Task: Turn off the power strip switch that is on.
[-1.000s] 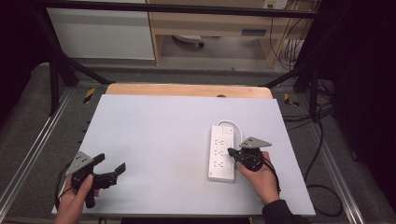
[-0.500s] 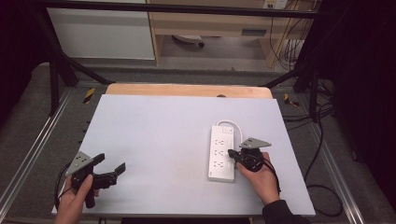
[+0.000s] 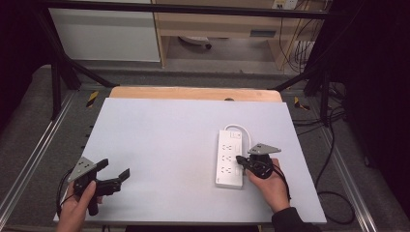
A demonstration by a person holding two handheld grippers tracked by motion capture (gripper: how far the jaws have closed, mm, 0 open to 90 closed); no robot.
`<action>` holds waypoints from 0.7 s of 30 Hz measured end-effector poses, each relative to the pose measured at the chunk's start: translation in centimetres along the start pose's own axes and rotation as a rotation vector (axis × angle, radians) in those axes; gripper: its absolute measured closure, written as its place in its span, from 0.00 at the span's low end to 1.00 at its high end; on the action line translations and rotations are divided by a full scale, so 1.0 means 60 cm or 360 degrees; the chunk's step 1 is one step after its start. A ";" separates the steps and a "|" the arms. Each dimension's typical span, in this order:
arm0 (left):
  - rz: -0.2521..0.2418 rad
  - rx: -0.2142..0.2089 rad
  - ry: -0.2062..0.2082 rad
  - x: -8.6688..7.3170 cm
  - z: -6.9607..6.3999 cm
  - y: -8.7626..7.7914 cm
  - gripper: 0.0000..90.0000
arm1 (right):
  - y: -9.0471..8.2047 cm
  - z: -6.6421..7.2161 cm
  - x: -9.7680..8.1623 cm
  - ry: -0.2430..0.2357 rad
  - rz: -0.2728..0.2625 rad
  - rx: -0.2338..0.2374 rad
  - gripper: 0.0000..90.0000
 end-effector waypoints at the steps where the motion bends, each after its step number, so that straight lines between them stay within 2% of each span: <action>1: -0.0001 0.0000 0.0000 0.000 0.000 0.000 0.06 | 0.000 0.000 0.000 -0.0003 0.0003 0.0001 1.00; 21: -0.0001 -0.0001 0.0000 0.000 0.000 0.000 0.06 | 0.004 -0.002 -0.003 -0.0015 0.0006 -0.0013 1.00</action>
Point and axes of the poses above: each handheld gripper's, and its own axes: y roughly forward along the jaws, x roughly out of its top, z roughly to its left, the point moved 10 cm from there along y, roughly forward along the jaws, and after that the axes turned 13 degrees about y, right-handed, at the moved point
